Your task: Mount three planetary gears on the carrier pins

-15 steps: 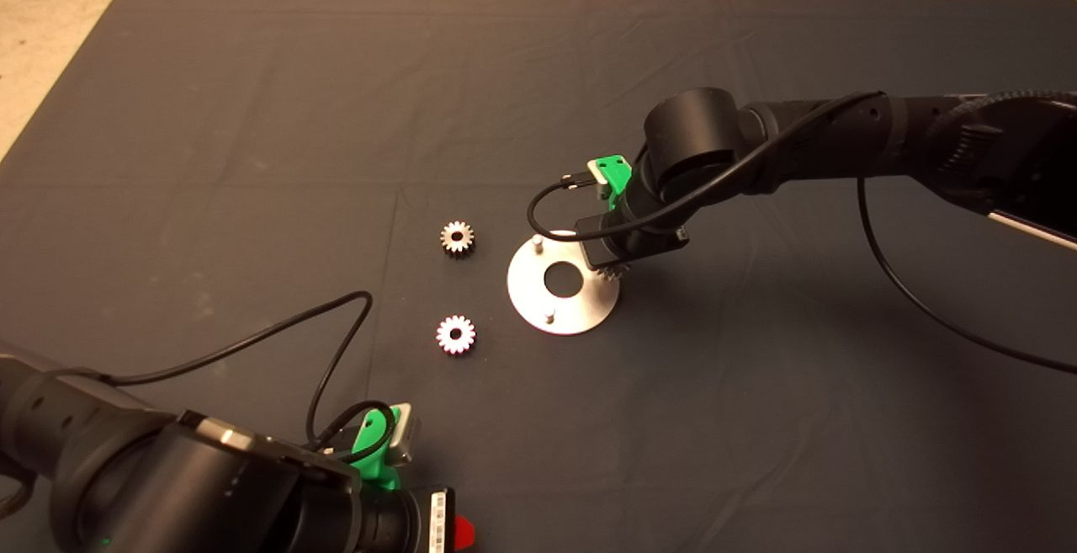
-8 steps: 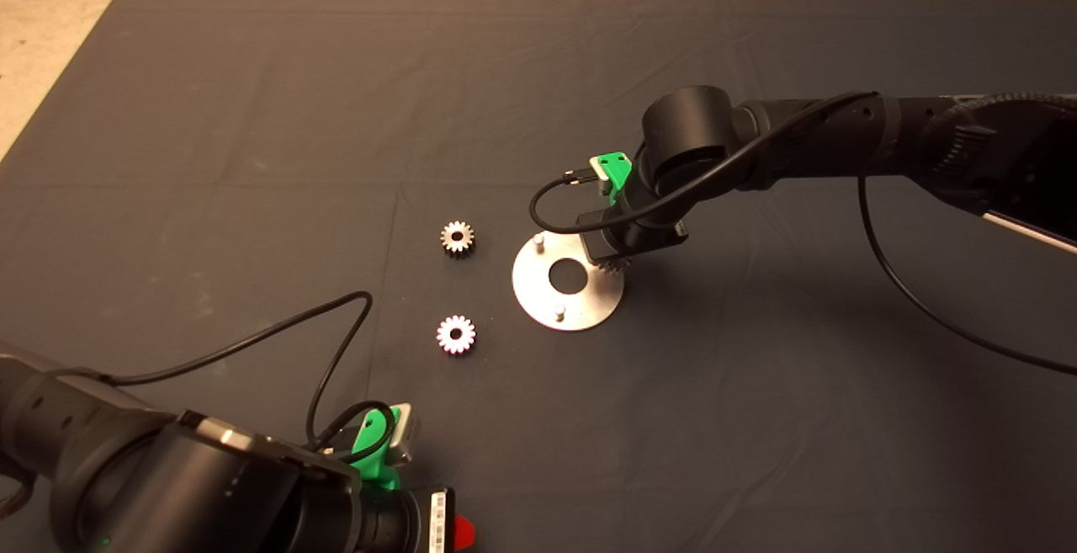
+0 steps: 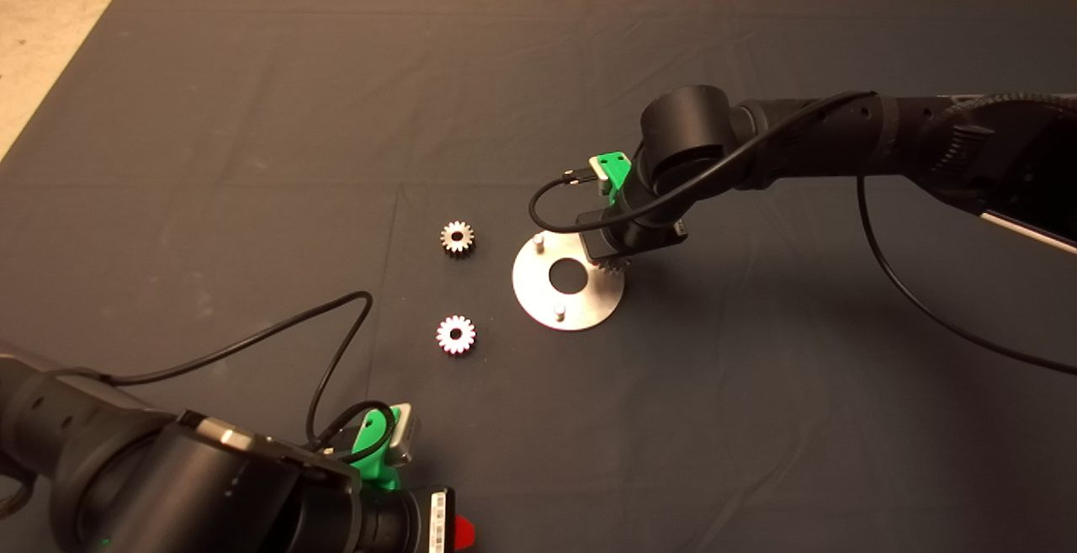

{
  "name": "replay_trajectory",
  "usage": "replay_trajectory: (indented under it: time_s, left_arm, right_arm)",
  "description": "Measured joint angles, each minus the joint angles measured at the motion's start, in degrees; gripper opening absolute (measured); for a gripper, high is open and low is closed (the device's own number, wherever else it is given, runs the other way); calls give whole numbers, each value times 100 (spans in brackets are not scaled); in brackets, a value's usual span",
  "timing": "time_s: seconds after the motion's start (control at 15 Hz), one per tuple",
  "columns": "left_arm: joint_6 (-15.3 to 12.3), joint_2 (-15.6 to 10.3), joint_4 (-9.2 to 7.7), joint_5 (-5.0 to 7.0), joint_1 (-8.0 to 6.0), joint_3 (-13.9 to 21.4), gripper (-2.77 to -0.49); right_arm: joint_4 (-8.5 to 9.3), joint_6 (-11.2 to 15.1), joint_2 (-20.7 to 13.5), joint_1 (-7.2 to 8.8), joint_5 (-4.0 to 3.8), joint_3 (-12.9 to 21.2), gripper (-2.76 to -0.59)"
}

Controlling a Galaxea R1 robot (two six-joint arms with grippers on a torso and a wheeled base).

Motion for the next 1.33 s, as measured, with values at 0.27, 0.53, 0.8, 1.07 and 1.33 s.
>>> replay_trajectory:
  time_s: [0.27, 0.53, 0.8, 1.07, 1.33]
  left_arm:
    - [1, 0, 0, 2, 0, 0, -150]
    - [1, 0, 0, 0, 0, 0, -150]
    - [1, 0, 0, 2, 0, 0, -150]
    - [1, 0, 0, 0, 0, 0, -150]
    - [0, 0, 0, 0, 0, 0, -150]
  right_arm:
    - [0, -9, 0, 2, 0, 0, -225]
    - [-2, -9, 0, 6, 0, 0, -211]
    - [-2, -11, 0, 4, -9, 0, -191]
    - [-2, -11, 0, 4, -6, 1, -160]
    - [-2, -11, 0, 6, -9, 17, -147]
